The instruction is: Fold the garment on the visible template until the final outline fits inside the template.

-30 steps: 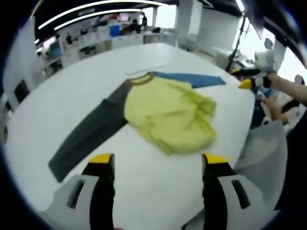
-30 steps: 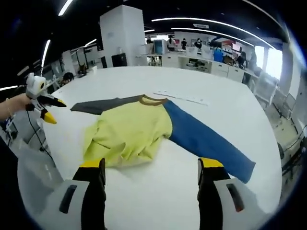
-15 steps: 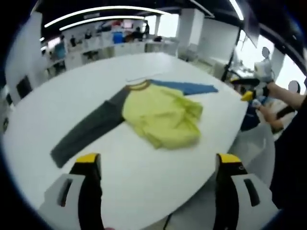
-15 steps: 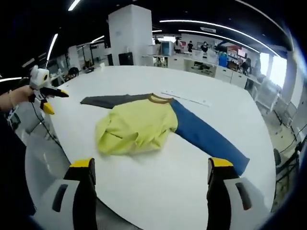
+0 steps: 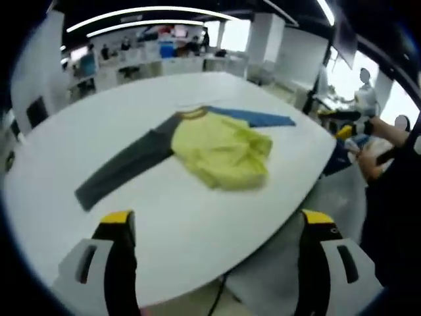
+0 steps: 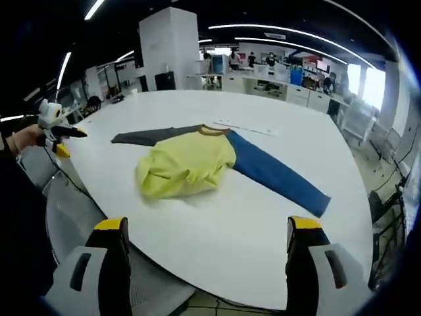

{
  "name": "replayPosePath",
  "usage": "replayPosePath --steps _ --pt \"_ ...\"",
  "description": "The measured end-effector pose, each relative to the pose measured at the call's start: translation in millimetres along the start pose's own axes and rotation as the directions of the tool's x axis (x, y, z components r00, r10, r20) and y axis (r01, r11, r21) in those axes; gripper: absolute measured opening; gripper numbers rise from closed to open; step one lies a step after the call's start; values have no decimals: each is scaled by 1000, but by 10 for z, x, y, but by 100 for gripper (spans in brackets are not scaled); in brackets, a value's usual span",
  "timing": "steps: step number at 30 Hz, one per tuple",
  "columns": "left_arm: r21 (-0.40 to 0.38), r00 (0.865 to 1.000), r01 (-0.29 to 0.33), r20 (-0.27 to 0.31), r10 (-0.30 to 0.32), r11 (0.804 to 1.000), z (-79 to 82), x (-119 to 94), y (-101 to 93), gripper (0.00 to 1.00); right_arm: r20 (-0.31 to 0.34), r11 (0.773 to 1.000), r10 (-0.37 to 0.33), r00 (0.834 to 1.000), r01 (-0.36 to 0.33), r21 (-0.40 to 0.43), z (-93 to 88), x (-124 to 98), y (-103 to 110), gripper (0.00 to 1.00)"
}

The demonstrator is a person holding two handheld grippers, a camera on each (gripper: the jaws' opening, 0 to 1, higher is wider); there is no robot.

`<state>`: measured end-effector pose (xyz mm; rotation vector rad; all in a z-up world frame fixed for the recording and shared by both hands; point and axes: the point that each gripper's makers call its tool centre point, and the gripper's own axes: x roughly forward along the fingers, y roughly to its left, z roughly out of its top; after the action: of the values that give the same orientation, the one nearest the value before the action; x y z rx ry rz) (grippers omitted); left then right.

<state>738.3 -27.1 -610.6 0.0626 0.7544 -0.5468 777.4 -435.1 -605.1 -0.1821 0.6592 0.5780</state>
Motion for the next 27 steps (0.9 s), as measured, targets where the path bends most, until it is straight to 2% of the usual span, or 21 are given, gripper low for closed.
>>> replayPosePath --steps 8,13,27 --pt "23 1000 -2 -23 2 1000 -11 8 -13 99 10 1000 1 1000 -1 14 8 11 -3 98" --pt "24 1000 0 -9 1 1000 54 19 -14 99 -7 1000 8 1000 -8 0 -20 40 25 98" --pt "28 1000 4 -21 -3 1000 37 55 -6 99 1 1000 17 1000 -17 22 11 77 24 93"
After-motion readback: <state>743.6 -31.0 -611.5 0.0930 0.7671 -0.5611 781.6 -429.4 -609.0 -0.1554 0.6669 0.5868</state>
